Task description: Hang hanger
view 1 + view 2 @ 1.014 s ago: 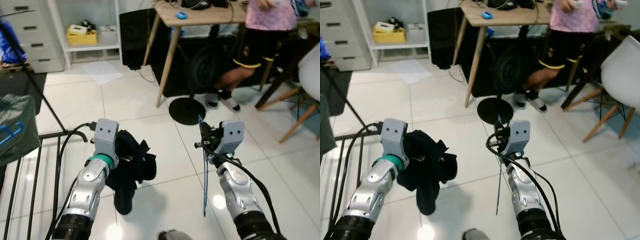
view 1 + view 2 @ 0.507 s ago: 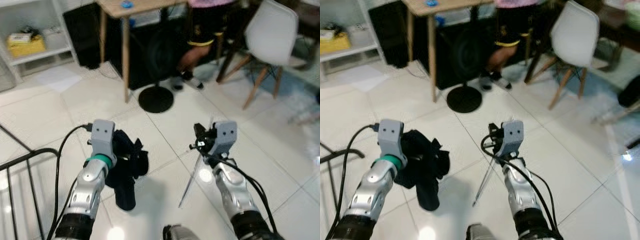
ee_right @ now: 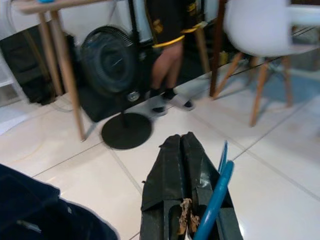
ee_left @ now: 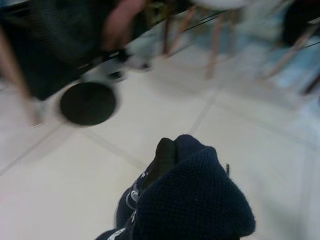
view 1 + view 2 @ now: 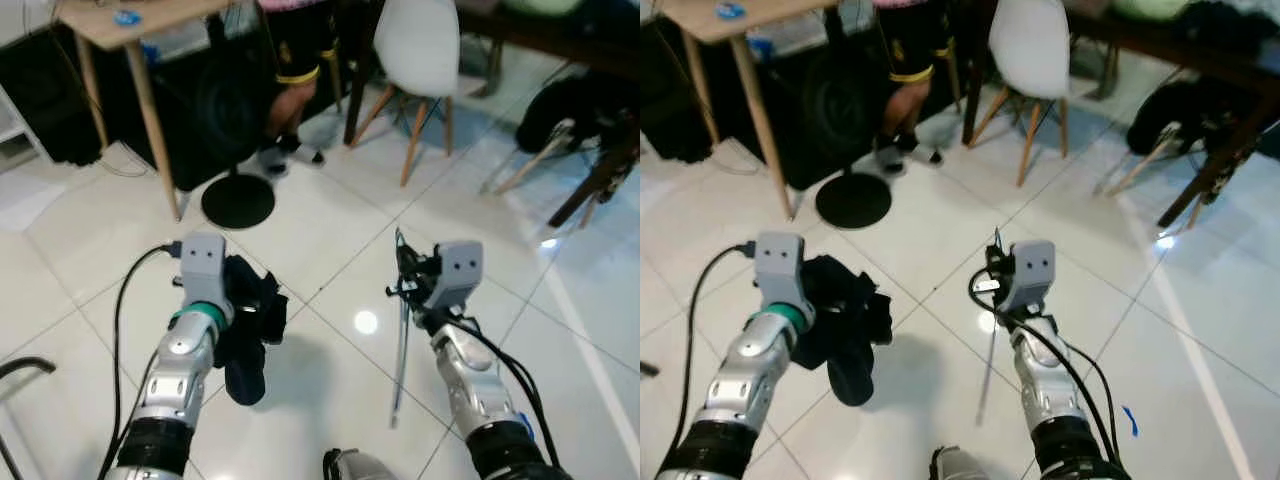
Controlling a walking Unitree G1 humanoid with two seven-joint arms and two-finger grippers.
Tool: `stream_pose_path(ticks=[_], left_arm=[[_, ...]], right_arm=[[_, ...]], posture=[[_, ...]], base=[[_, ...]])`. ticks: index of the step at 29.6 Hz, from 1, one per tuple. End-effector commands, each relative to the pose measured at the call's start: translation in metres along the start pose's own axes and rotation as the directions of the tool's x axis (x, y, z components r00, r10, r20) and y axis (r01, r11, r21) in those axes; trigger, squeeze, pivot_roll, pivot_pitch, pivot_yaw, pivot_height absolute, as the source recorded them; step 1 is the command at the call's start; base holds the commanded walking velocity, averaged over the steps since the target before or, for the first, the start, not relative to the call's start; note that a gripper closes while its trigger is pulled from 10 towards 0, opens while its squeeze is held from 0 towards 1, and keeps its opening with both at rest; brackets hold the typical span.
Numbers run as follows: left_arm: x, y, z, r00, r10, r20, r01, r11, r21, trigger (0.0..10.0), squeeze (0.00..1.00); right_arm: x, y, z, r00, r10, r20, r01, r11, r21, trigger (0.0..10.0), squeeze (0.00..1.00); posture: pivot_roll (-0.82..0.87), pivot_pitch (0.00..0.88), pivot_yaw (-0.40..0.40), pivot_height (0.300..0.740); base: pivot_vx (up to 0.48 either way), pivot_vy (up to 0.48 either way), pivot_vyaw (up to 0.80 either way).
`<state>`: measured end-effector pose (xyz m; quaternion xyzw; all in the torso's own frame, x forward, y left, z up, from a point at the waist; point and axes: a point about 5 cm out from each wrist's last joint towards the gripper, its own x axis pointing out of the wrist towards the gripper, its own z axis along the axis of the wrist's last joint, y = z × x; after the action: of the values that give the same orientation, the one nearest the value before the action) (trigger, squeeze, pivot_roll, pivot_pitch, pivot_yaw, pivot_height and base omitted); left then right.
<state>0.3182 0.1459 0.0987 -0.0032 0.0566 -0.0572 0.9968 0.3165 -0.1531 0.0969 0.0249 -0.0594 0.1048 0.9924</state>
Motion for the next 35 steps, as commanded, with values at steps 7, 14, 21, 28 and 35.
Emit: stream_pose_path(ticks=[7,14,21,28,35], left_arm=[[0.0005,0.0001,0.0084,0.999,-0.028,0.039,0.028,1.0,0.01,10.0,0.0],[-0.0003,0.0019,0.0106,0.998,-0.031,0.046,0.03,0.999,0.023,10.0,0.0],[0.0012,0.0034,0.0064,0.999,-0.025,0.039,0.024,1.0,0.008,10.0,0.0],[0.0026,0.0035,0.0045,0.999,-0.02,0.026,0.019,1.0,0.019,10.0,0.0],[0.0005,0.0057,0.0025,1.0,-0.009,0.027,0.009,1.0,0.01,10.0,0.0]], right_arm=[[-0.0039,-0.0016,-0.0029,1.0,-0.006,-0.017,0.006,1.0,0.004,10.0,0.0],[-0.0031,-0.0002,-0.0044,1.0,-0.002,-0.022,0.002,1.0,0.009,10.0,0.0],[-0.0047,0.0035,-0.0067,1.0,-0.007,-0.017,0.008,1.0,0.022,10.0,0.0],[-0.002,0.0059,-0.0051,1.0,0.005,-0.011,-0.004,1.0,0.023,10.0,0.0],[-0.0011,0.007,-0.0045,1.0,0.018,-0.007,-0.018,1.0,0.025,10.0,0.0]], posture=[[-0.05,0.062,0.035,0.74],[-0.04,0.063,0.048,0.74],[-0.05,0.045,0.055,0.74],[-0.05,0.041,0.052,0.74],[-0.05,0.032,0.043,0.74]], base=[[0.0,0.0,-0.8],[0.0,0.0,-0.8],[0.0,0.0,-0.8],[0.0,0.0,-0.8],[0.0,0.0,-0.8]])
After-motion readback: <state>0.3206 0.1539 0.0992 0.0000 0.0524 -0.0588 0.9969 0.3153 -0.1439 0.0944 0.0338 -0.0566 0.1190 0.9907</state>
